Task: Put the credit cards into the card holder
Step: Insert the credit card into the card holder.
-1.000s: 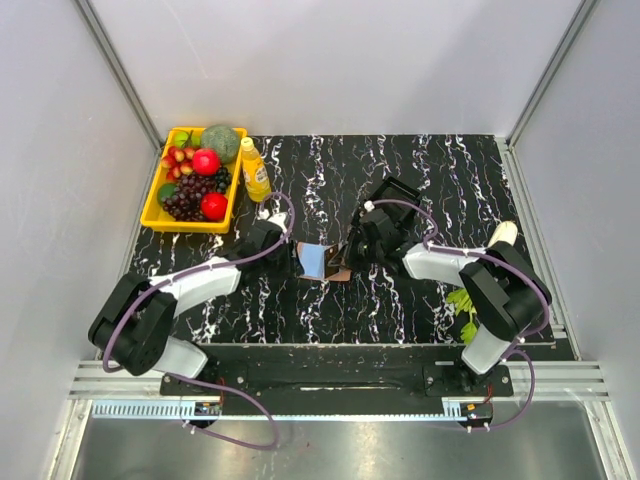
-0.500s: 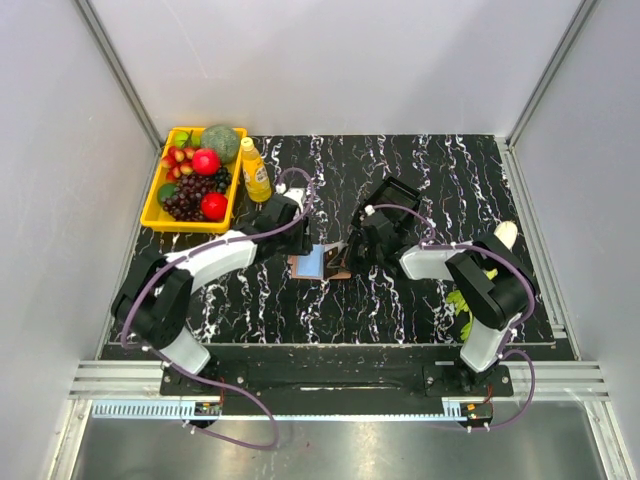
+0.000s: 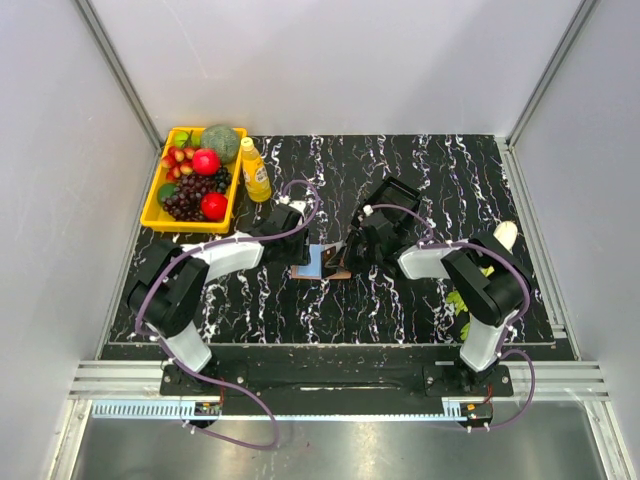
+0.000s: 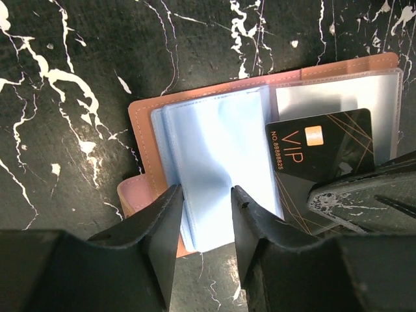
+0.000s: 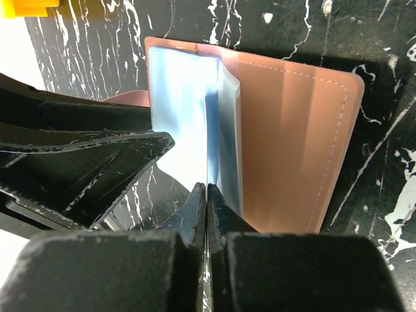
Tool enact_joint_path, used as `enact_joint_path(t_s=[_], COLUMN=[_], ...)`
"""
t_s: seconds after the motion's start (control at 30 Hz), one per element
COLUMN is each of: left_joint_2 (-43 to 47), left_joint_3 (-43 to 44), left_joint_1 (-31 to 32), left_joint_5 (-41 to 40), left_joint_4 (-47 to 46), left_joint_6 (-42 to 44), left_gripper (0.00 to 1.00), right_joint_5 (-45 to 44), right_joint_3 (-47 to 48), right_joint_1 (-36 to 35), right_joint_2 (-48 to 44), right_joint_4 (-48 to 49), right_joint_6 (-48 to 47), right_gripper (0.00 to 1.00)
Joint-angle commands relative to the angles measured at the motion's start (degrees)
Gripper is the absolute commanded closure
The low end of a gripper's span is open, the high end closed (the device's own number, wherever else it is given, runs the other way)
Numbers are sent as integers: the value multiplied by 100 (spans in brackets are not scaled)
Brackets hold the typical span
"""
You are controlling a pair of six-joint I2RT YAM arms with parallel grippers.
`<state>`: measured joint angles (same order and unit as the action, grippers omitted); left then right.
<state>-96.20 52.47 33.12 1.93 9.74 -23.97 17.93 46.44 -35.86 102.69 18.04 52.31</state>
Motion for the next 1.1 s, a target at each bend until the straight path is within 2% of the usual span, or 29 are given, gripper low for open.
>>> enact_joint_path(t_s=[0.0, 0.6, 0.73, 0.93, 1.07], left_joint_2=[-250, -206, -241, -250, -285], left_joint_3=[-87, -237, -193, -149, -114], left_joint_1=[10, 10, 10, 10, 10], left_joint_5=[132, 70, 53, -44, 0], left_joint_4=[-121, -139, -69, 63, 90], left_joint_6=[-38, 41, 146, 383, 524], left_gripper=[60, 61, 61, 62, 62], right_joint_5=[149, 633, 615, 650, 703], right_joint_3=[173, 76, 146, 524, 551], right_joint_1=[52, 105, 193, 255, 272], right_joint_2=[102, 286, 321, 436, 506], right_joint_4=[314, 1070, 1044, 403, 472], right_joint_6=[-46, -151, -397, -1179, -1522], right_gripper=[100, 100, 100, 100, 100])
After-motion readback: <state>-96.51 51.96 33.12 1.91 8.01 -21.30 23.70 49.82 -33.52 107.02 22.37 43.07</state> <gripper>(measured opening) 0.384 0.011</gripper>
